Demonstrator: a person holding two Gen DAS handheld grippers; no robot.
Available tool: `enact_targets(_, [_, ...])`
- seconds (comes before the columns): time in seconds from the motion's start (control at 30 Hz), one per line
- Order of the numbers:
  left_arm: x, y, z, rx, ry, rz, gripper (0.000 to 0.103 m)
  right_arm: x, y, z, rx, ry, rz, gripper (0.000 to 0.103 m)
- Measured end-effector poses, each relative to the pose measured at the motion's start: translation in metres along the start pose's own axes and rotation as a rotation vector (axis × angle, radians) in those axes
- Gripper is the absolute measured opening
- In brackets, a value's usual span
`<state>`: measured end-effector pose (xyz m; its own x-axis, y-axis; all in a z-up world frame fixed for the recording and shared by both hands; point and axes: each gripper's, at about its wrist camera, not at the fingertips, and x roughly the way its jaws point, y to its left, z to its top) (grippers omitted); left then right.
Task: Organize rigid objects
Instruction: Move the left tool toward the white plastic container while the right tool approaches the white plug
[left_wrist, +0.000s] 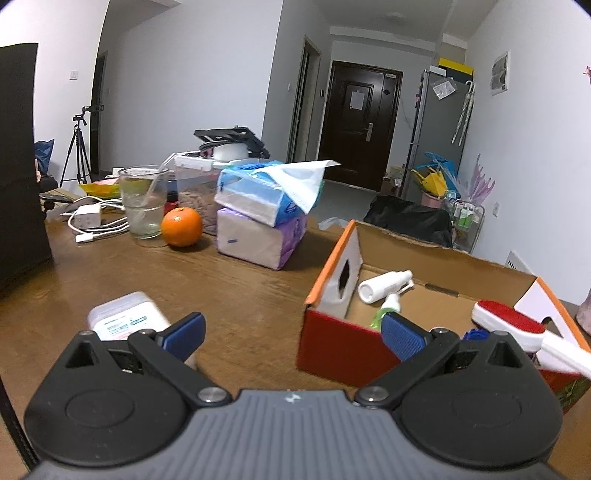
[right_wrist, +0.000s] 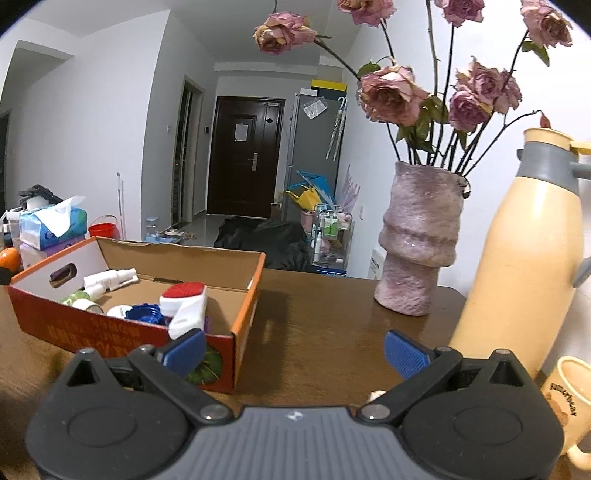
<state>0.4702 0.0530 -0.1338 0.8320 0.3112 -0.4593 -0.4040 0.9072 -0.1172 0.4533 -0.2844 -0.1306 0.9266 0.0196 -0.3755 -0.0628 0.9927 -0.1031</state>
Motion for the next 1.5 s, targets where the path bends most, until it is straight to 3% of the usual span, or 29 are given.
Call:
enact_targets(0.77, [-0.007,0.075,-0.024,0.036,0.071,0.113,0.103,-0.004,-0.03,-0.033,0.046,0.13,-0.098,0.103])
enact_targets(1.4, [0.004,0.086,-0.023,0.003,0.116,0.097,0.103,0.059,-0.055,-0.048,0.141,0.266,-0.195,0.103])
enact_targets(1.5, [0.005,0.087,-0.022,0.001,0.119,0.093,0.103,0.068,-0.058,-0.047,0.161,0.27,-0.193,0.096])
